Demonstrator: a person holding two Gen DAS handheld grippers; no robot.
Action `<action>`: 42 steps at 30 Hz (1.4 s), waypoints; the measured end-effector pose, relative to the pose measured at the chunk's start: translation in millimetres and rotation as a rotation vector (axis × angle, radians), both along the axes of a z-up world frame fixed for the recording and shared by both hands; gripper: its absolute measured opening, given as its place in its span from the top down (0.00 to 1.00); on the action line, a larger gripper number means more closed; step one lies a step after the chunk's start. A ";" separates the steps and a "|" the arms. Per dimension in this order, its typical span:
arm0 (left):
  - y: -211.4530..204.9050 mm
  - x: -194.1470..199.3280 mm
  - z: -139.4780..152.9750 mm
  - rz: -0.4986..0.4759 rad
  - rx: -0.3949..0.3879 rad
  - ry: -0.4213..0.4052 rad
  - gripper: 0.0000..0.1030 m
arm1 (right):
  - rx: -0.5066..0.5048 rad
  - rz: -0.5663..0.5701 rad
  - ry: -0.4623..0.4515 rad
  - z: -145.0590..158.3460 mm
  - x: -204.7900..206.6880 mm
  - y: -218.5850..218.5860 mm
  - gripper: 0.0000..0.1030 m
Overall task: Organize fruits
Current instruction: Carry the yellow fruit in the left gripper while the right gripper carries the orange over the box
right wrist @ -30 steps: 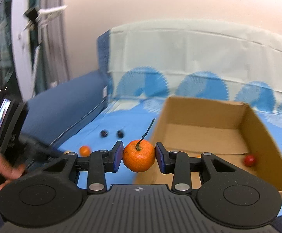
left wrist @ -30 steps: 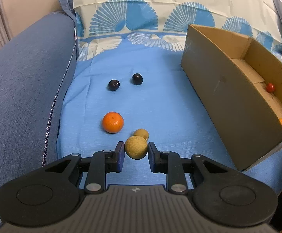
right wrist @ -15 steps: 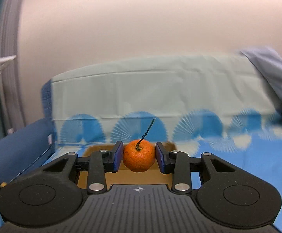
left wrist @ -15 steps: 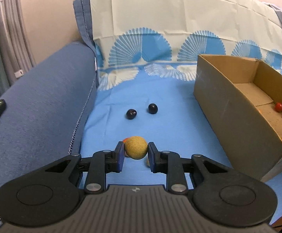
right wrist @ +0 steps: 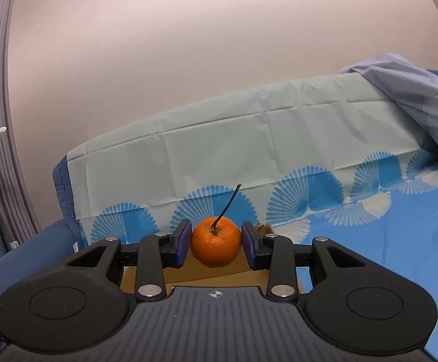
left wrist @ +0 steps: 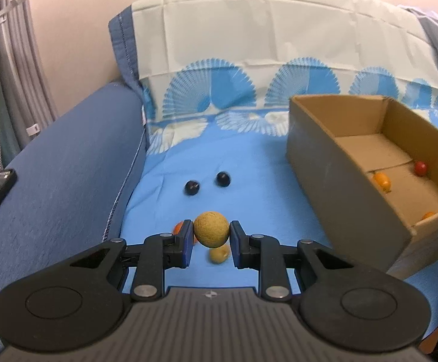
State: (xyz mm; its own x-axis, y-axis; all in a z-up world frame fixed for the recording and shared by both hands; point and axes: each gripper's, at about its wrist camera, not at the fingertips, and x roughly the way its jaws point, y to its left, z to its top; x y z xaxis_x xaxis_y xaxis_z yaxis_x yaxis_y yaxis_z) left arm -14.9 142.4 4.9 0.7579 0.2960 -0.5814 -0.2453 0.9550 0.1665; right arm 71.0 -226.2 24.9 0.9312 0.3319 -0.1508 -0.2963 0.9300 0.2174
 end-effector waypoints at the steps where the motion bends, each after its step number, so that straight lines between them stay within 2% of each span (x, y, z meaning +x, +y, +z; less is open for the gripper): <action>1: -4.4 1.8 3.2 -0.006 -0.001 -0.007 0.73 | 0.000 -0.002 0.006 -0.6 2.0 0.8 0.63; 5: -27.1 14.0 19.2 -0.061 -0.015 -0.047 0.73 | -0.015 0.005 0.027 -2.8 10.2 6.8 0.63; 12: -91.8 37.9 42.8 -0.227 -0.032 -0.089 0.73 | -0.071 0.040 0.050 -6.1 17.0 21.2 0.63; 21: -151.7 64.7 53.7 -0.356 -0.052 -0.112 0.73 | -0.111 0.055 0.049 -7.1 16.4 29.0 0.63; 29: -163.1 82.1 54.9 -0.370 -0.064 -0.101 0.73 | -0.112 0.052 0.055 -6.3 16.5 30.5 0.63; 42: -162.6 88.0 55.0 -0.364 -0.067 -0.090 0.73 | -0.120 0.048 0.056 -6.1 16.8 32.3 0.63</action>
State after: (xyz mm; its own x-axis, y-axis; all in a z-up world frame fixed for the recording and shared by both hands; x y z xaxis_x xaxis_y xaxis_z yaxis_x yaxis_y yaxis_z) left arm 73.1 -20.2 59.9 0.8556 -0.0383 -0.5162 0.1010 0.9905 0.0938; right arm 87.8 -193.9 18.8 0.9038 0.3521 -0.2433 -0.3313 0.9354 0.1233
